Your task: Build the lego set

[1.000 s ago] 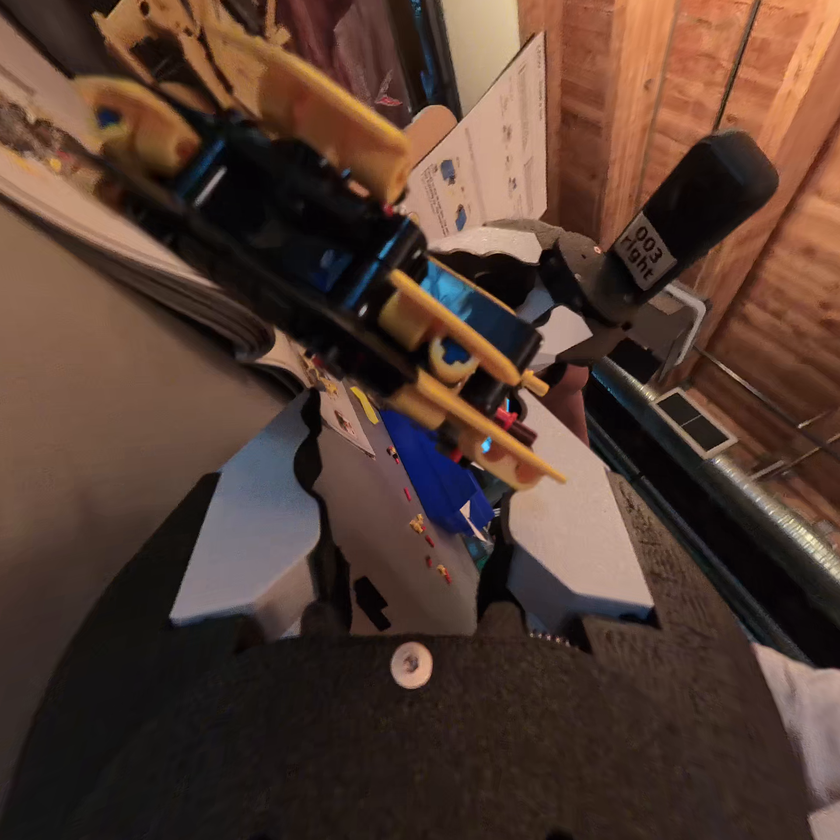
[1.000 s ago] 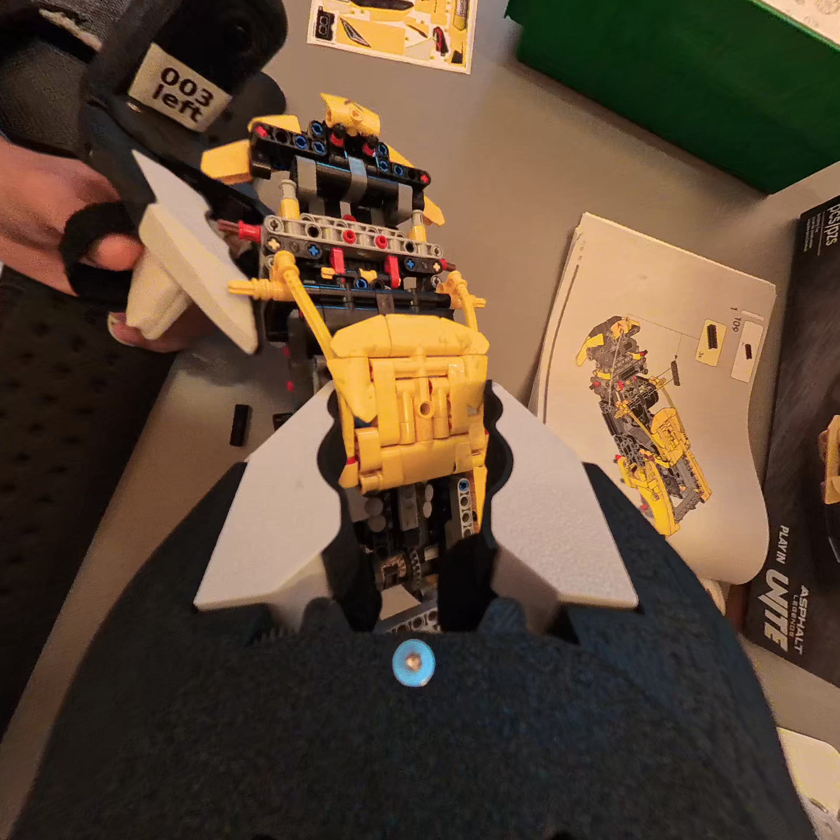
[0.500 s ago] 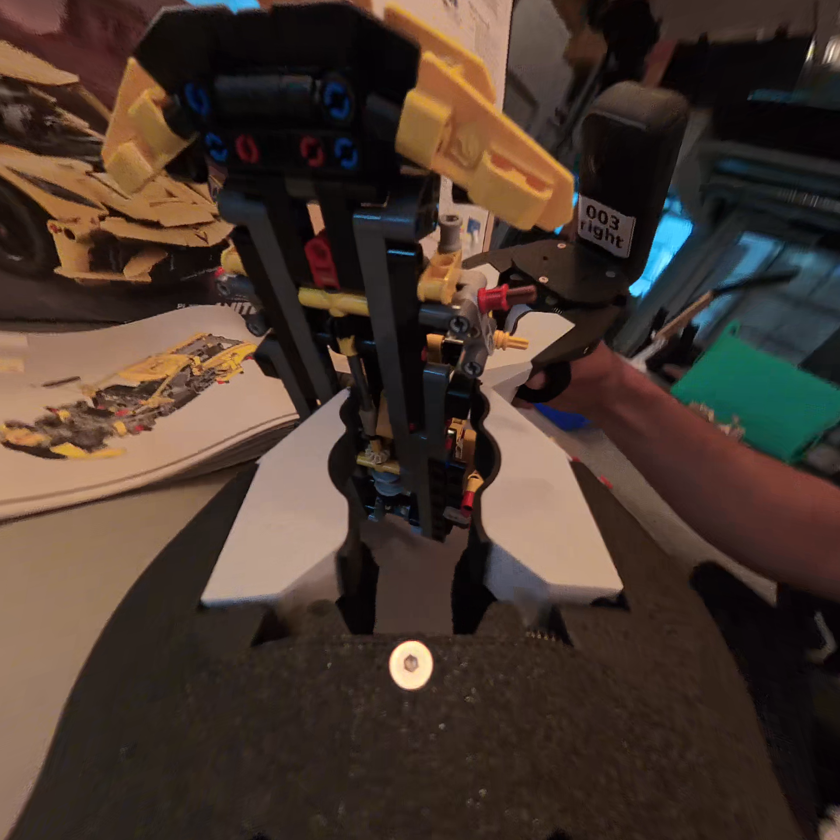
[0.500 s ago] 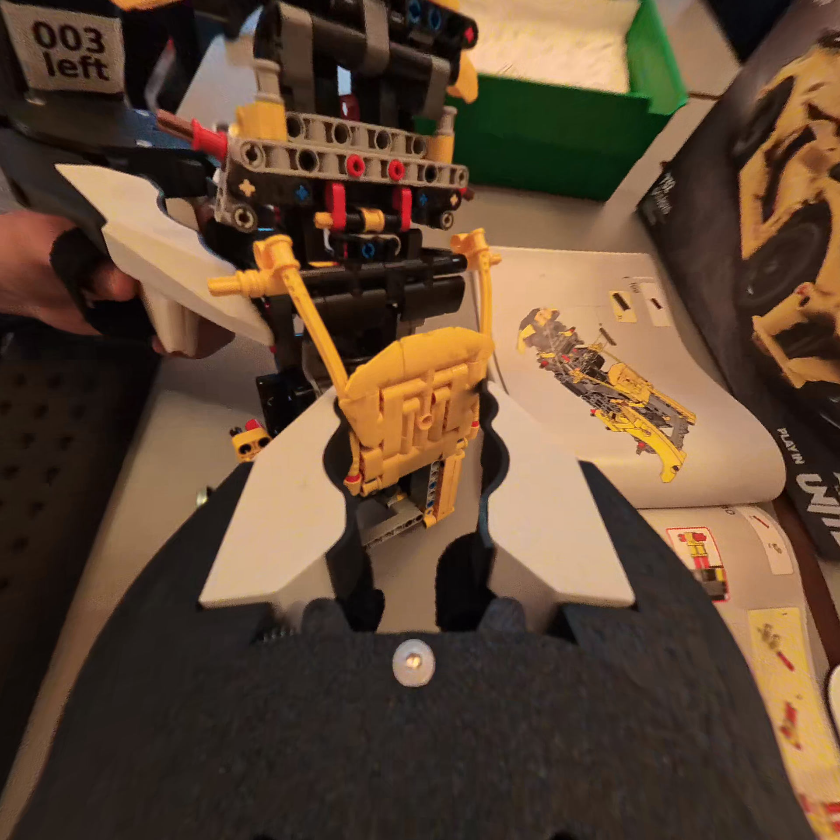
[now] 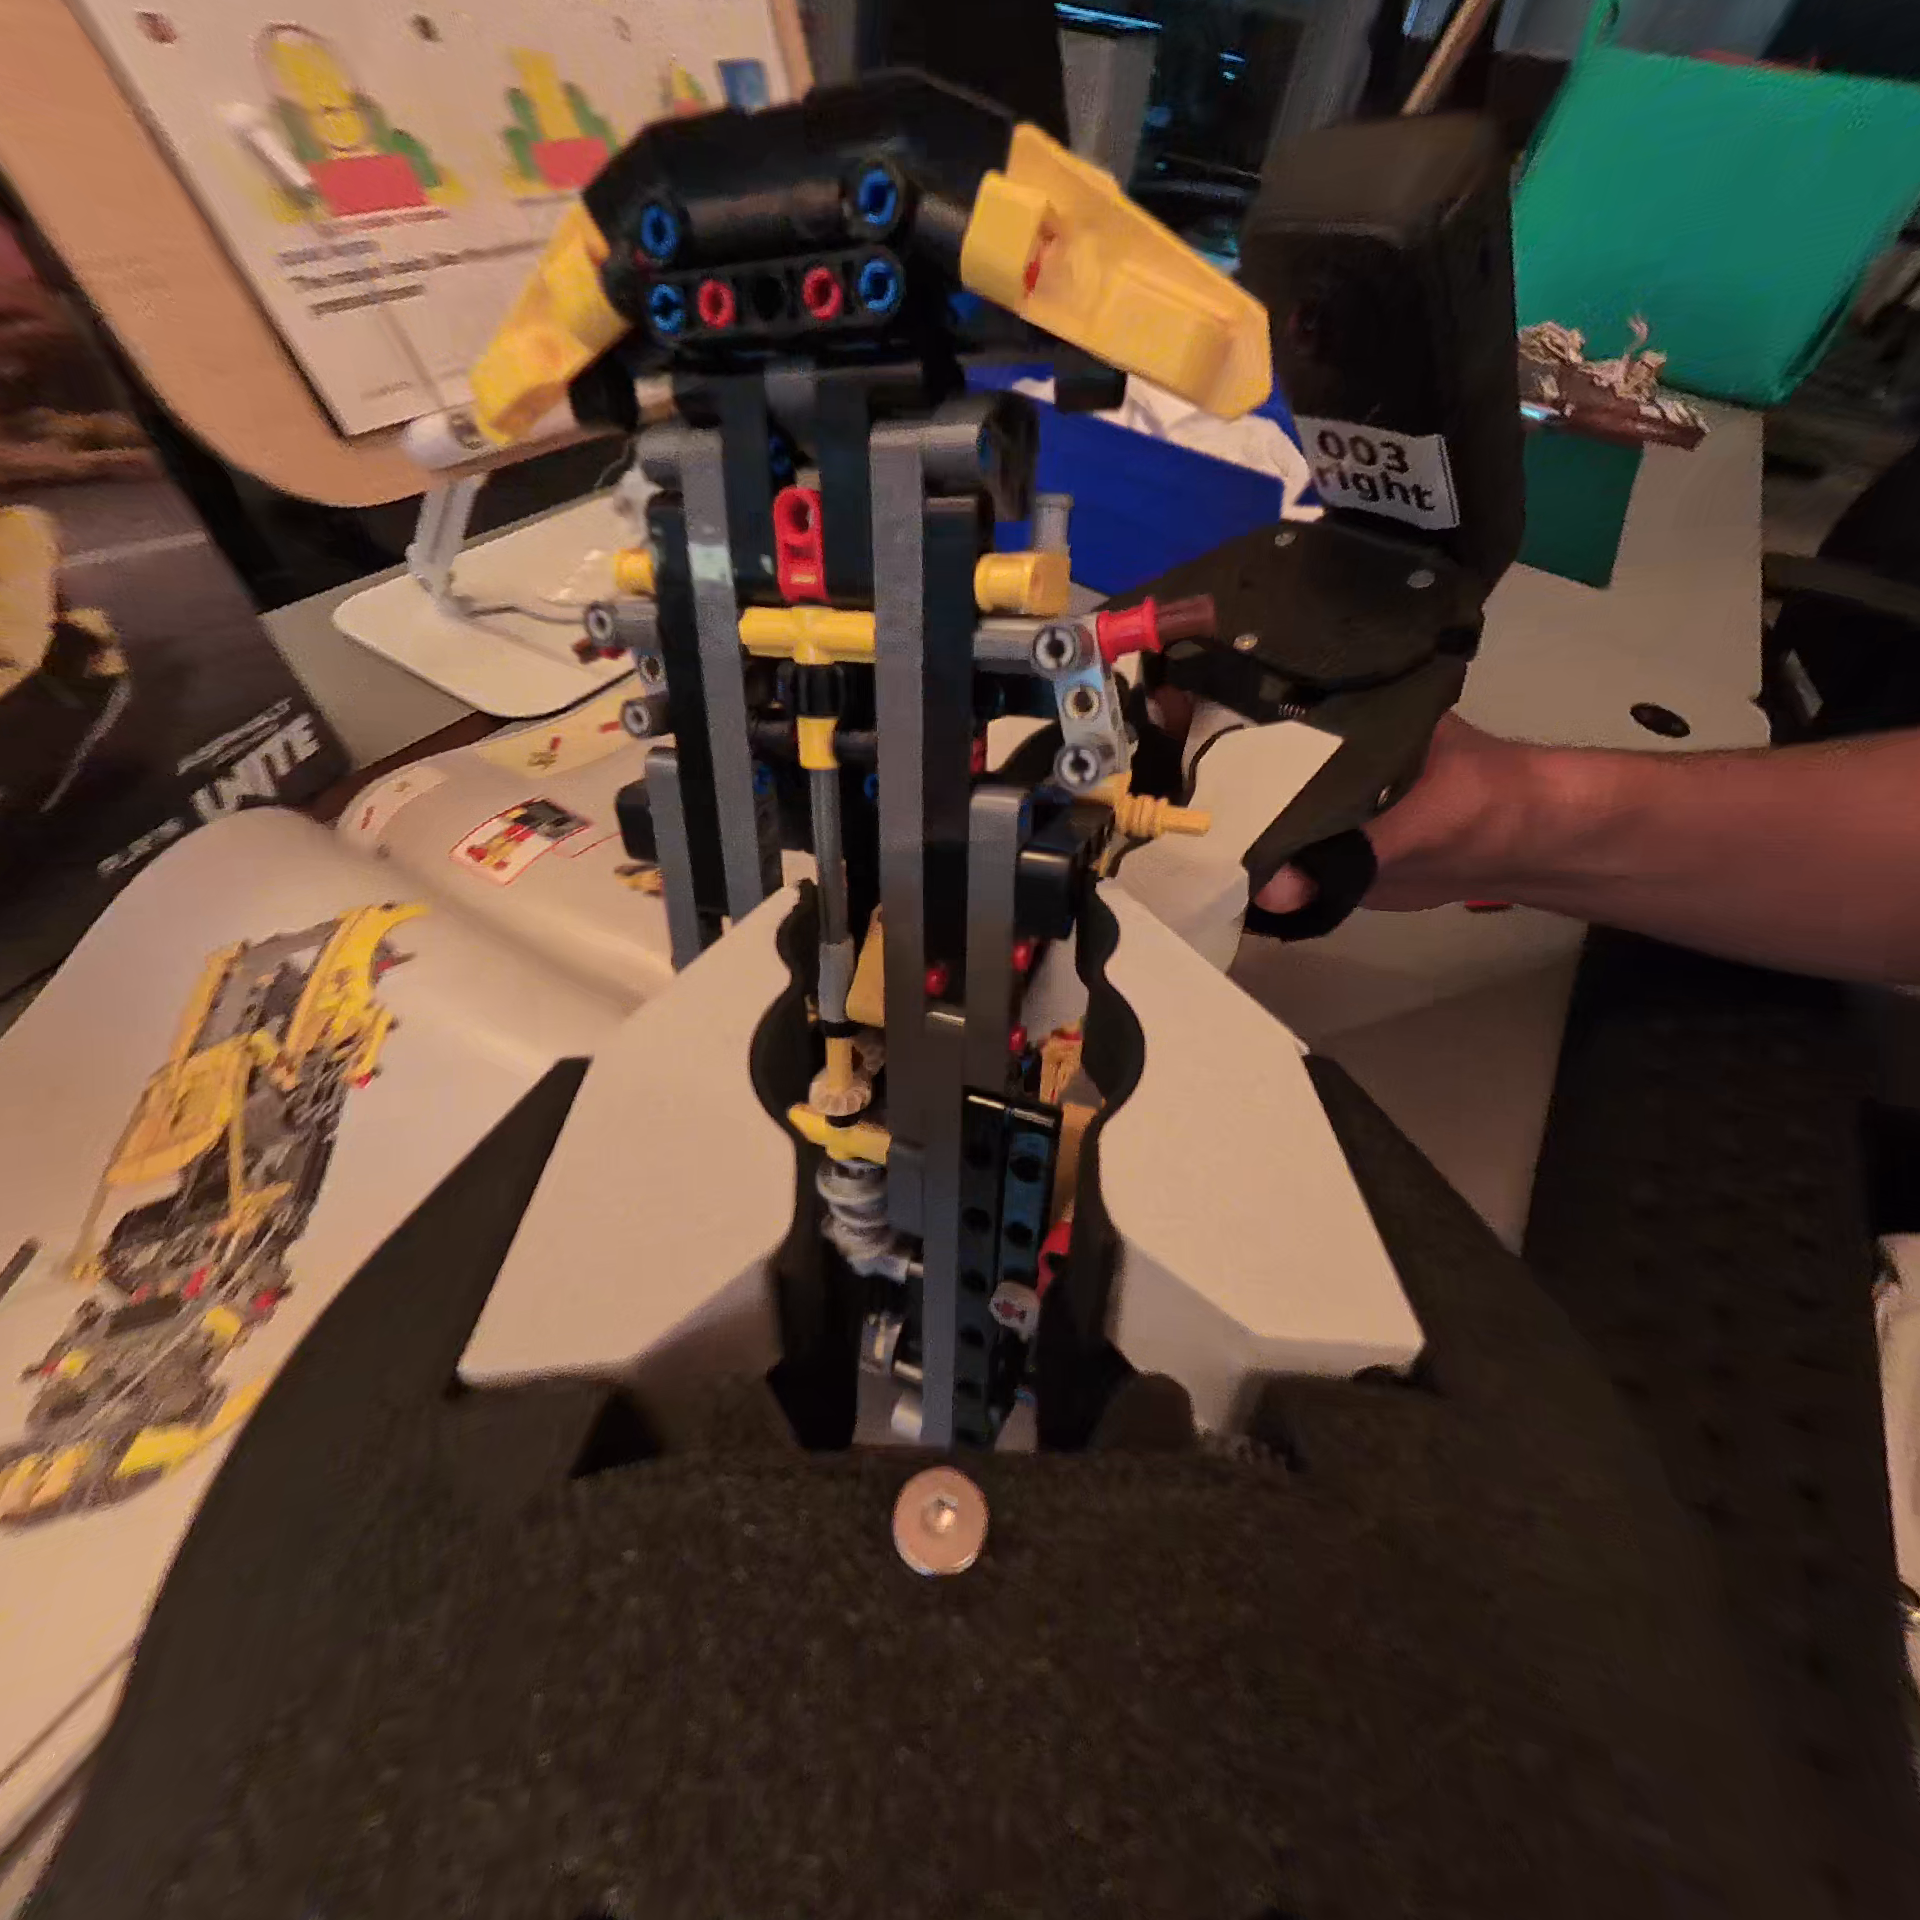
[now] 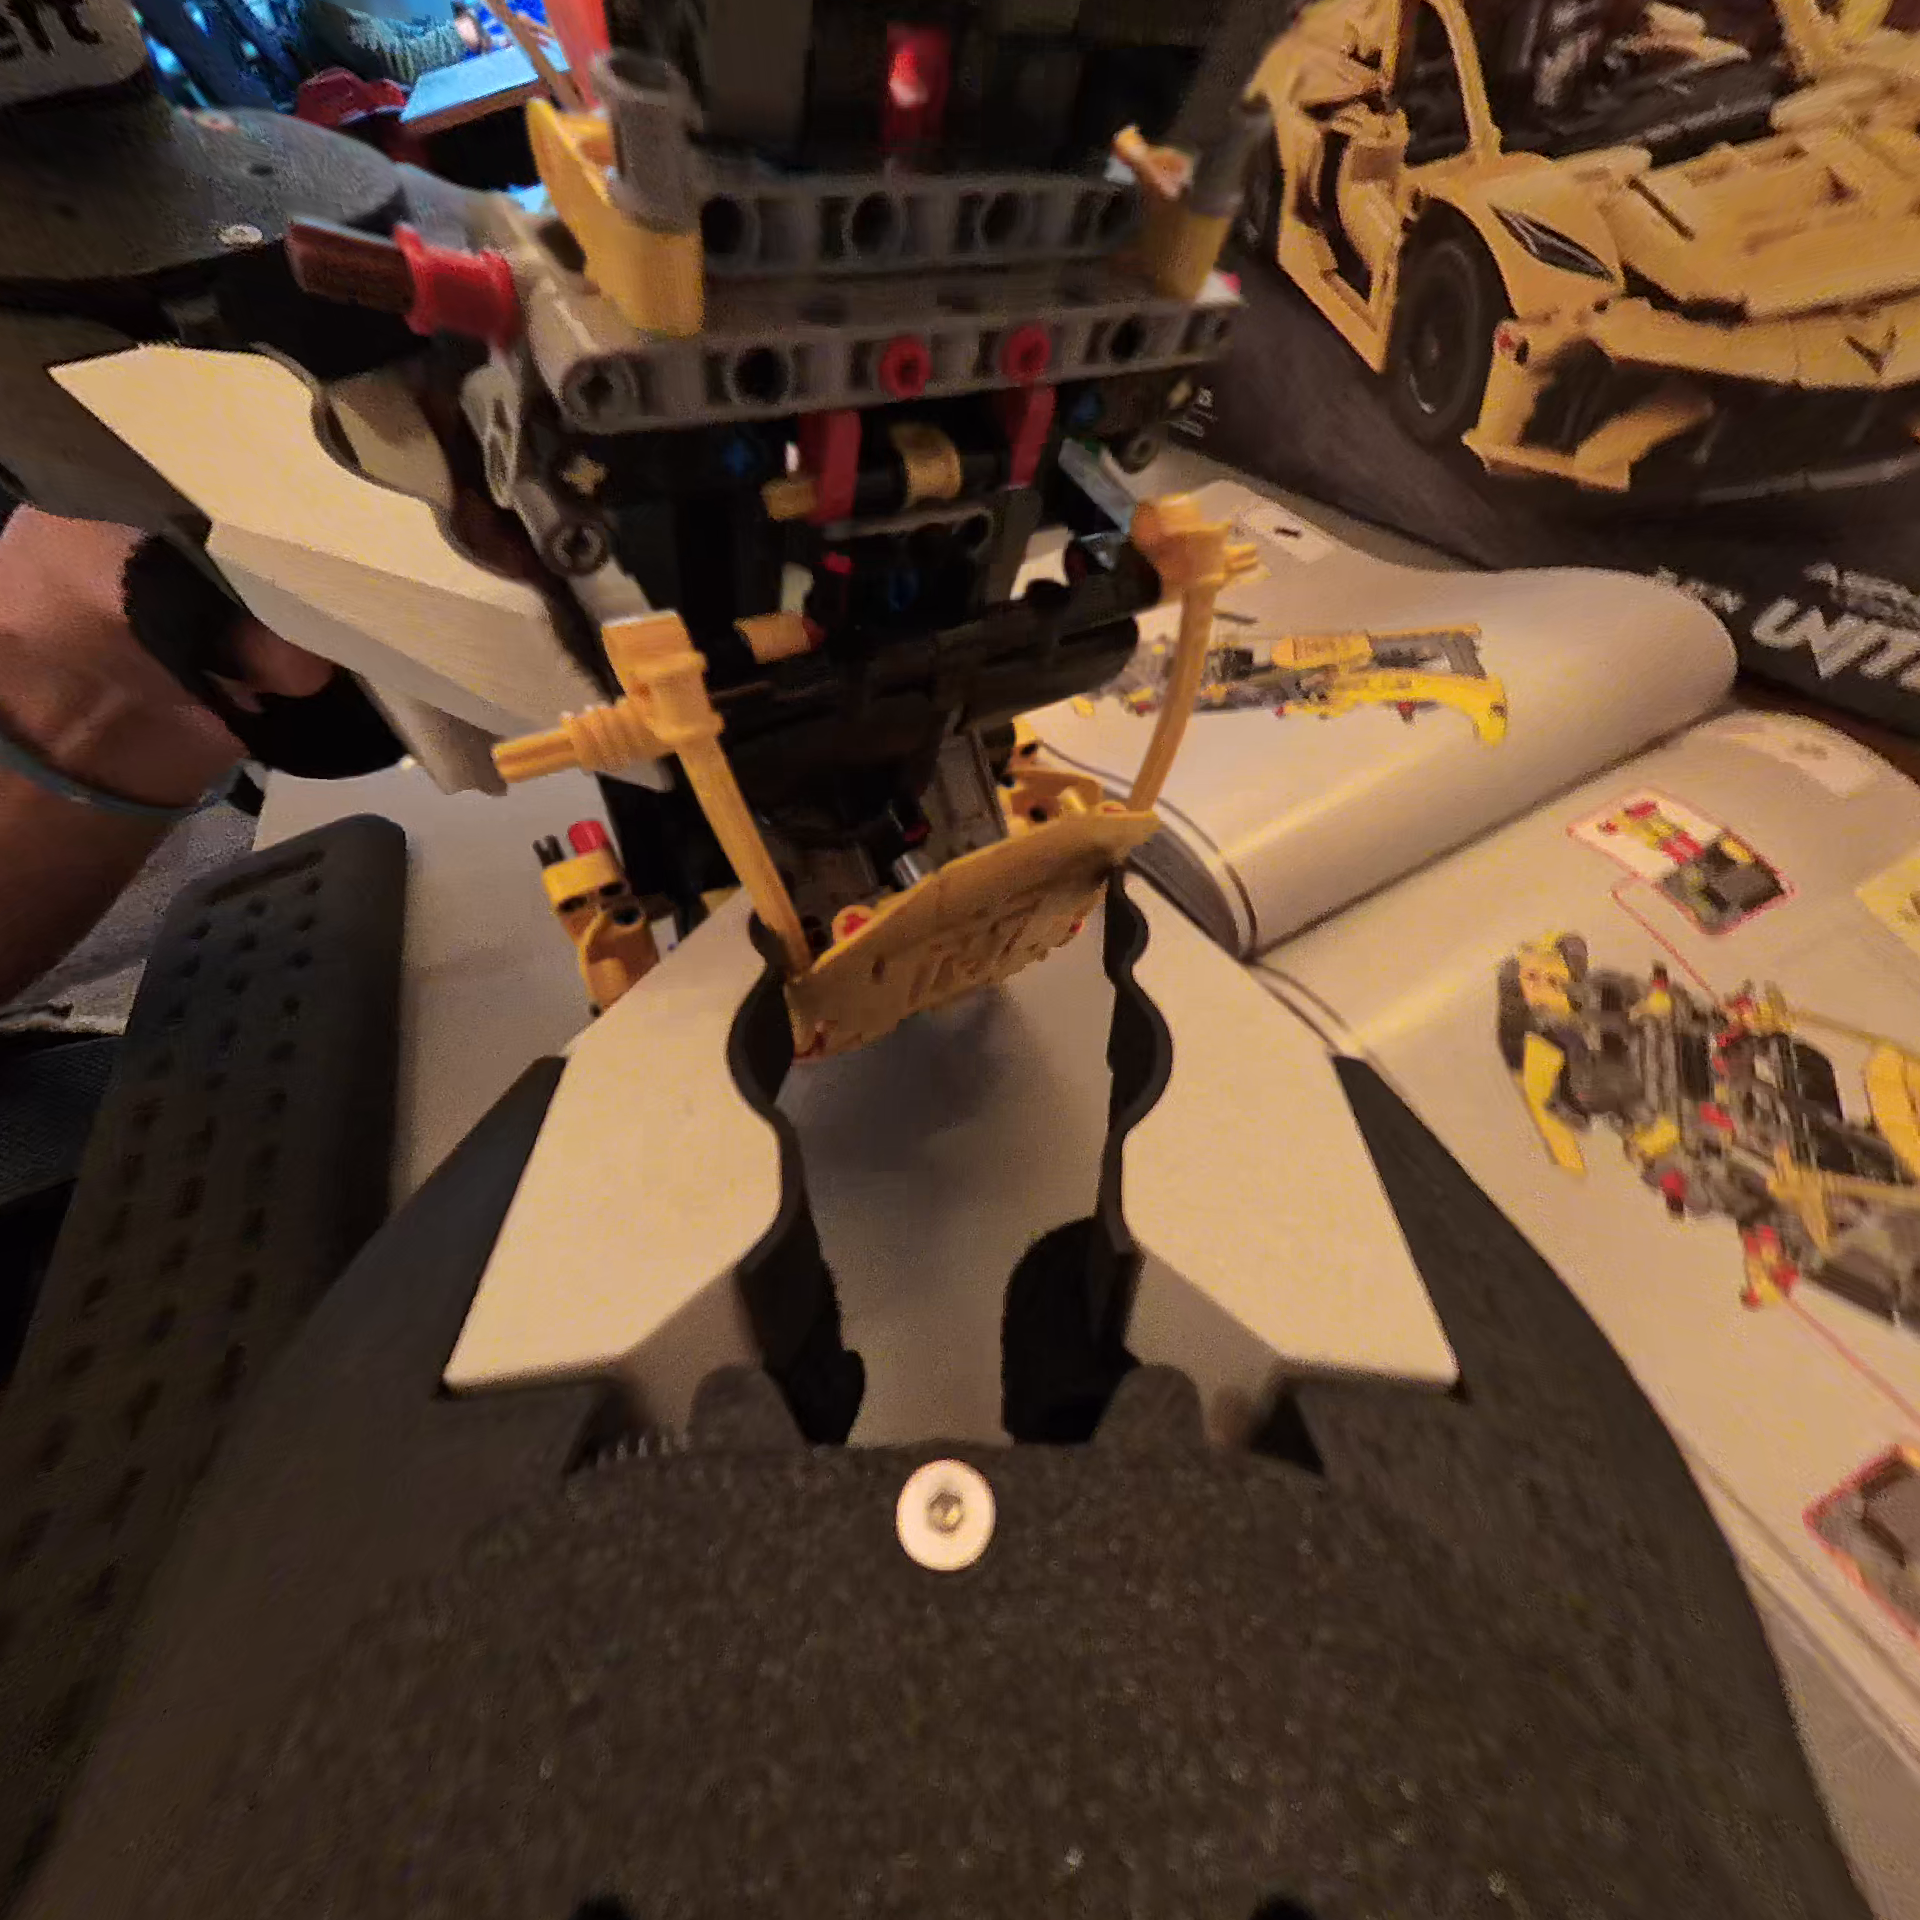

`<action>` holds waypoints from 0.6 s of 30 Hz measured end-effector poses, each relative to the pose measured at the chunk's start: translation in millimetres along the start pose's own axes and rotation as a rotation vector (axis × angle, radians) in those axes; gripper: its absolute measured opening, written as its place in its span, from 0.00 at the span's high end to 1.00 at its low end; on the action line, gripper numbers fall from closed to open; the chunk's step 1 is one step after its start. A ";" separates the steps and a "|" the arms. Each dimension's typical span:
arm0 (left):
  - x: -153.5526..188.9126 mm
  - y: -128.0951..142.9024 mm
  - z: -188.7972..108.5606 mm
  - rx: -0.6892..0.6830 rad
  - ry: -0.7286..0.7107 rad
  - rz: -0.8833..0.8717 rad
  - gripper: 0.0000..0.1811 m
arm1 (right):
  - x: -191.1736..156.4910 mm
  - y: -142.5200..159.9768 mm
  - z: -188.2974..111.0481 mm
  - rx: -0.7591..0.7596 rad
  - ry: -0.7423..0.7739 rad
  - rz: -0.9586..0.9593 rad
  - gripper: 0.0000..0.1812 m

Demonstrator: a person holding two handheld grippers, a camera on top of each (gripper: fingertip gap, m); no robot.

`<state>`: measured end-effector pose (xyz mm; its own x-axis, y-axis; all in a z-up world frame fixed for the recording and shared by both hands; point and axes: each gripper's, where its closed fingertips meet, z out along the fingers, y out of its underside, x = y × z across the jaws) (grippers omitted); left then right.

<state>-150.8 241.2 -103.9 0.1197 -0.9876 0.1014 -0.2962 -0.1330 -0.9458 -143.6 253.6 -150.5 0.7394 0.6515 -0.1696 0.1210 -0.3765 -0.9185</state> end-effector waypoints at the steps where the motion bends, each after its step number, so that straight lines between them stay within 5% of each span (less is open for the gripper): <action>1: 4.6 0.5 8.7 -0.005 0.016 0.016 0.73 | 3.3 5.9 -5.5 0.000 0.010 0.013 0.68; 9: 25.8 7.6 37.7 -0.058 0.177 0.087 0.68 | 26.4 34.4 -30.6 0.000 0.040 0.036 0.80; 10: 22.9 7.8 36.7 -0.066 0.173 0.091 0.68 | 27.2 35.1 -31.0 -0.002 0.037 0.050 0.81; 12: 13.3 8.0 34.5 -0.082 0.120 0.080 0.50 | 29.5 35.0 -32.0 0.004 0.024 0.100 0.82; 18: -2.1 23.0 44.4 -0.143 0.010 0.116 0.47 | 31.3 39.8 -32.0 -0.011 0.061 0.066 0.86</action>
<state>-115.8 243.9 -139.6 0.0682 -0.9977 -0.0017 -0.4396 -0.0285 -0.8977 -94.5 237.9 -180.9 0.7848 0.5841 -0.2072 0.0781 -0.4249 -0.9019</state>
